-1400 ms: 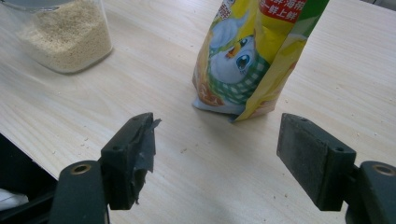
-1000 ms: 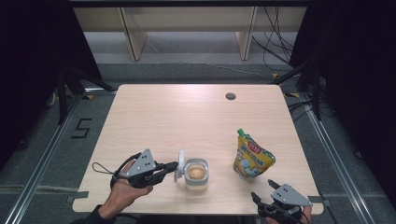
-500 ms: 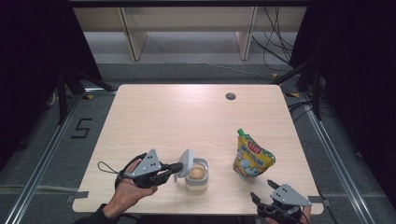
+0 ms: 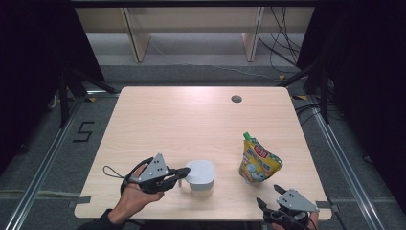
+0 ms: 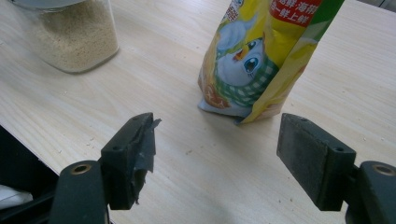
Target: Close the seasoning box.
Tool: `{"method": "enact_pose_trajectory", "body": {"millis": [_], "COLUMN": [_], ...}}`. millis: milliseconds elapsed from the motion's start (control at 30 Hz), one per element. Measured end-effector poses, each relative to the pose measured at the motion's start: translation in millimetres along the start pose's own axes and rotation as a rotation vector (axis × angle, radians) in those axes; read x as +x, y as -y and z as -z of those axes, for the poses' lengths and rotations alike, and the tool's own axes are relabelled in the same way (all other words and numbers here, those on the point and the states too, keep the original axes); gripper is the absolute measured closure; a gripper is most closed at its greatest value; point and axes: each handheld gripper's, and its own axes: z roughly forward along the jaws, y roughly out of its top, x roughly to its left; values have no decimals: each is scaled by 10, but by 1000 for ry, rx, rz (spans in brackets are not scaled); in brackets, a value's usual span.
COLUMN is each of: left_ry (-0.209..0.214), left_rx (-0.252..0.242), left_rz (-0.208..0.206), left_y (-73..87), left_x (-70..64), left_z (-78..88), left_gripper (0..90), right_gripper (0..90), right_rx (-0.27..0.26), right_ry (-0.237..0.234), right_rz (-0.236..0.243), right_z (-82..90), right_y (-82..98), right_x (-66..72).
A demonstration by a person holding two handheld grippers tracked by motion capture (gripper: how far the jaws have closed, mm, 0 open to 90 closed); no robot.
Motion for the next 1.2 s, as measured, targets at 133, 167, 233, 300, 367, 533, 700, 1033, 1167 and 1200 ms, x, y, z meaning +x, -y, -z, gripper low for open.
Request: {"method": "enact_pose_trajectory", "body": {"millis": [133,167,233,300,367,533,700,1033,1167,1200], "left_ry": [20,19,13,18,19,26,38,48,59,62], "left_rx": [-11,-11,-18,-16,-25,-30,-42,-43,-34,-37], "left_rz": [3,15,13,3,33,41,62,97,91,82], "left_y": [-3,0,-3,-3,7,29,65,99,127,131], "left_x": [4,1,3,16,8,28,46,58,62,66], "left_z": [16,23,42,59,67,96,114,163,178,180], "left_gripper": [890,890,890,888,883,851,792,647,599,583], "right_gripper": [289,290,289,290,289,289,289,289,289,290], "right_rx": [-2,-5,-5,-11,-11,-12,-14,-10,-12,-11], "right_ry": [-6,-5,14,12,12,12,7,7,8,6], "right_rz": [2,0,2,23,25,26,26,26,28,27], "right_z": [-2,-5,-2,-10,-11,-11,-16,-12,-10,-11], "right_y": [-2,-1,2,0,-1,-1,0,-2,-2,-1], "right_x": [1,6,11,-1,1,2,5,10,9,10]}}
